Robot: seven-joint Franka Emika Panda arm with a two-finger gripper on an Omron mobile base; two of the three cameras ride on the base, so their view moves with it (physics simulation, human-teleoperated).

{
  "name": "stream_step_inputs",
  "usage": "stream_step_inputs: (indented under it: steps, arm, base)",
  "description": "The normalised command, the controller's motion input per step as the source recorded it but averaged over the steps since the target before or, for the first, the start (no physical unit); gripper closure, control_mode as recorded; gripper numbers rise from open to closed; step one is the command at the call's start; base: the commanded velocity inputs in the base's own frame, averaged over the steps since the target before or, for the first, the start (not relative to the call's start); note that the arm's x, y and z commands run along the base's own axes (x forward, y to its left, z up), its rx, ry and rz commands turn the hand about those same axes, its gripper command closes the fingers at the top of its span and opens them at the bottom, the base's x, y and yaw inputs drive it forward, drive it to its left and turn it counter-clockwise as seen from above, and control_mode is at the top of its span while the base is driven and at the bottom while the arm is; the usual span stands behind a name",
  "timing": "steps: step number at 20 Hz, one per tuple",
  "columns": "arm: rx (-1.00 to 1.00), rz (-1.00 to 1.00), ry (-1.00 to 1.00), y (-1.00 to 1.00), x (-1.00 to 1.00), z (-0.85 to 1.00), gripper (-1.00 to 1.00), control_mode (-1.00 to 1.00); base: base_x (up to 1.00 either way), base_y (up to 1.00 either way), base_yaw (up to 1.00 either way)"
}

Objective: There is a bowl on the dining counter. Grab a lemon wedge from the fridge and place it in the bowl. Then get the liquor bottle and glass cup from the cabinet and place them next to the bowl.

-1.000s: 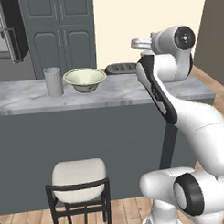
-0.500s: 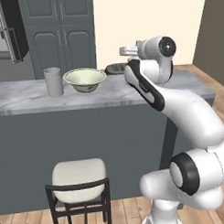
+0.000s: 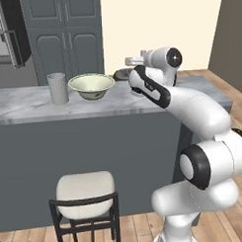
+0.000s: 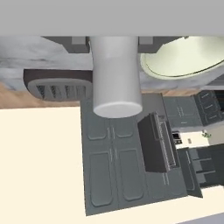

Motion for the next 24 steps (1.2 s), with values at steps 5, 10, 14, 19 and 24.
stream_step_inputs:
  steps: [5,10,14,19,24]
  arm:
    - [0.00,0.05,0.00,0.04,0.27,-0.37,1.00,-1.00]
    - [-0.01,0.03,0.00,0.08,0.34,-0.26,1.00,-1.00]
    - [0.00,0.01,0.00,0.06,0.51,-0.13,1.00,-1.00]
    - [0.00,0.01,0.00,0.05,0.57,-0.10,1.00,-1.00]
    - [0.00,0.01,0.00,0.07,0.48,-0.14,1.00,-1.00]
  base:
    - [0.00,0.00,0.00]
    - [0.00,0.00,0.00]
    - [0.00,0.00,0.00]
    - [0.00,0.00,0.00]
    - [0.00,0.00,0.00]
